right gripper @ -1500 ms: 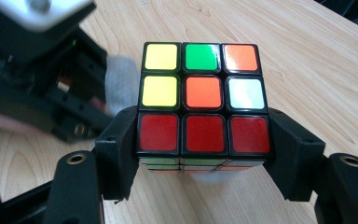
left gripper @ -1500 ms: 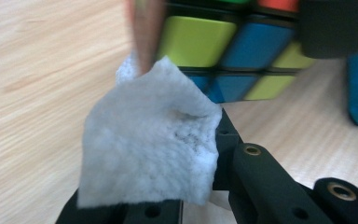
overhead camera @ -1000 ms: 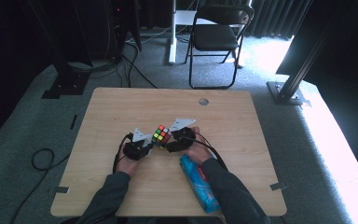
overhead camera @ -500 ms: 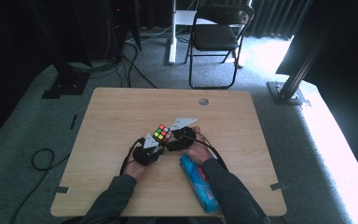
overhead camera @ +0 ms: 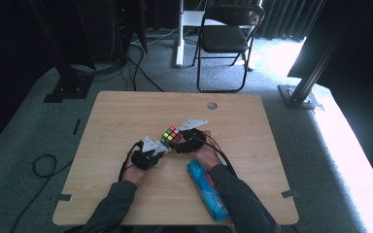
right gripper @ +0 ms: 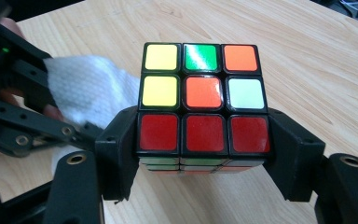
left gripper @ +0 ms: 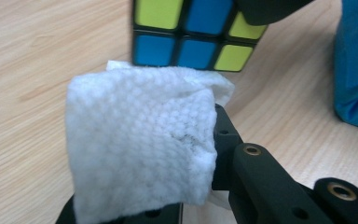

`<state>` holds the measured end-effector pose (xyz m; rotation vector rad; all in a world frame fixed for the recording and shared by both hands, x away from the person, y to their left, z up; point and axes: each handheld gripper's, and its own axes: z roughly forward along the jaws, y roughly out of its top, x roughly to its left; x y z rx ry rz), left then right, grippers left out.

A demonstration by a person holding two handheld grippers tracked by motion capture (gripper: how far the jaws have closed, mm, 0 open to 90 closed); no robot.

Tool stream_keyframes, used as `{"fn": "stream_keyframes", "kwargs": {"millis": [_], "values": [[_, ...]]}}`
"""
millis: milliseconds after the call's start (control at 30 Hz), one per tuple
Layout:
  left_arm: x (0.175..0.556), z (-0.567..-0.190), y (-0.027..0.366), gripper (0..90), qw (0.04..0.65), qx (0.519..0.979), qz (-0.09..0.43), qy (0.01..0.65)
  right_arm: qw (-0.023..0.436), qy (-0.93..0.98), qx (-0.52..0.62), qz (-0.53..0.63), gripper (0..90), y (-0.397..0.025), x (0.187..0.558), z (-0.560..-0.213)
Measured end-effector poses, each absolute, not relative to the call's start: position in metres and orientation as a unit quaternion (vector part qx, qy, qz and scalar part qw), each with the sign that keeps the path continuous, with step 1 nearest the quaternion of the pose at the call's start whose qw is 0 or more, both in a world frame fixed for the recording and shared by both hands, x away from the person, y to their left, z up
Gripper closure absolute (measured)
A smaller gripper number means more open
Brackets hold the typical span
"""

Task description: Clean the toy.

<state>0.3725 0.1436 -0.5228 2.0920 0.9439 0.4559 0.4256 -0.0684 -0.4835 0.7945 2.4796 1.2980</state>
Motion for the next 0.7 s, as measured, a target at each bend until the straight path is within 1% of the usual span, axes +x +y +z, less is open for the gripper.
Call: {"fn": "stream_keyframes", "kwargs": {"millis": [100,300,533,700], "values": [[0.374,-0.521,0.149,85.8,0.391,0.818,0.184,0.379,0.124,0.846,0.293,0.428,34.4,-0.067,0.432,-0.483],[0.376,-0.522,0.155,85.8,0.387,0.815,0.185,0.389,0.157,0.859,0.309,0.378,34.4,-0.059,0.441,-0.486],[0.376,-0.525,0.154,85.7,0.384,0.818,0.182,0.388,0.145,0.856,0.361,0.341,34.3,-0.057,0.459,-0.489],[0.377,-0.527,0.153,85.7,0.382,0.818,0.18,0.39,0.142,0.86,0.372,0.321,34.3,-0.054,0.465,-0.493]]}}
